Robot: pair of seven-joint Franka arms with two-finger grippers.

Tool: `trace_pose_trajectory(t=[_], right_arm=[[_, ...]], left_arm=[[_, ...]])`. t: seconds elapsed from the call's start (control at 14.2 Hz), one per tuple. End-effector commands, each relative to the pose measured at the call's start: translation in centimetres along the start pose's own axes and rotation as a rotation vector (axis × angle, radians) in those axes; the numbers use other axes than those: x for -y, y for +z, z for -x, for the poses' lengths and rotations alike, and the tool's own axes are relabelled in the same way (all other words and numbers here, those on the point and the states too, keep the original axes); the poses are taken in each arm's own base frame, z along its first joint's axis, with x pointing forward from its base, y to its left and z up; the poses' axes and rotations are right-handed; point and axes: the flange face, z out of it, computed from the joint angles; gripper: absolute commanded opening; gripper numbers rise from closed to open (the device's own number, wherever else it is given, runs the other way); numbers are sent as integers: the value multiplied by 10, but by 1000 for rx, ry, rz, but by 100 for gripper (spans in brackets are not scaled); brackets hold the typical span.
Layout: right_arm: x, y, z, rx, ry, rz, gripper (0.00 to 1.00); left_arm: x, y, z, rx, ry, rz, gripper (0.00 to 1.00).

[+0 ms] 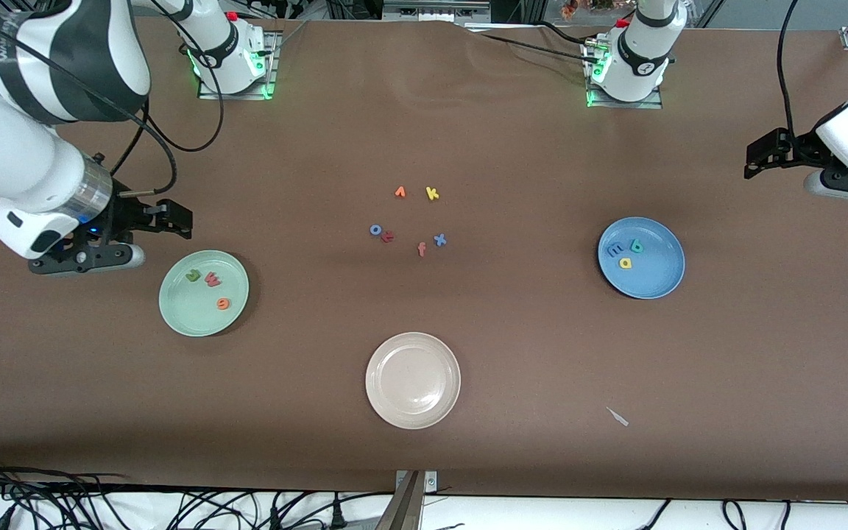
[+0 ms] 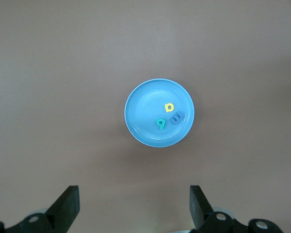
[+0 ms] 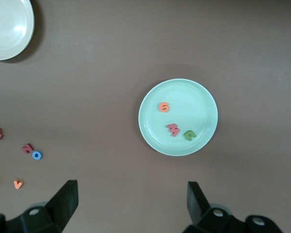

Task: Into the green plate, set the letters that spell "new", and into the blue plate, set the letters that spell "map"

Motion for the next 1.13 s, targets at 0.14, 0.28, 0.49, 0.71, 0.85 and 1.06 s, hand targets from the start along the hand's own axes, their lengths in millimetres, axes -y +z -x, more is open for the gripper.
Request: trace_pose_trajectory(t=[0.14, 0.28, 0.49, 0.71, 0.85, 1.06], right_arm=[[0, -24, 17, -3, -11, -23, 99], [-12, -38, 26, -20, -27, -33, 99], [-23, -50, 45, -33, -23, -2, 99], [-29, -56, 56, -37, -14, -2, 99], [-29, -56, 54, -38, -12, -1, 99], [-30, -56, 52, -40, -20, 21, 99]], left_arm=[[-1, -3, 6, -3, 11, 38, 100], [-1, -3, 6, -3, 11, 38, 100], [-1, -3, 6, -3, 11, 38, 100], [-1, -2, 6, -2, 12, 38, 100], [-1, -2, 6, -2, 12, 38, 100], [-1, -2, 6, -2, 12, 38, 100]])
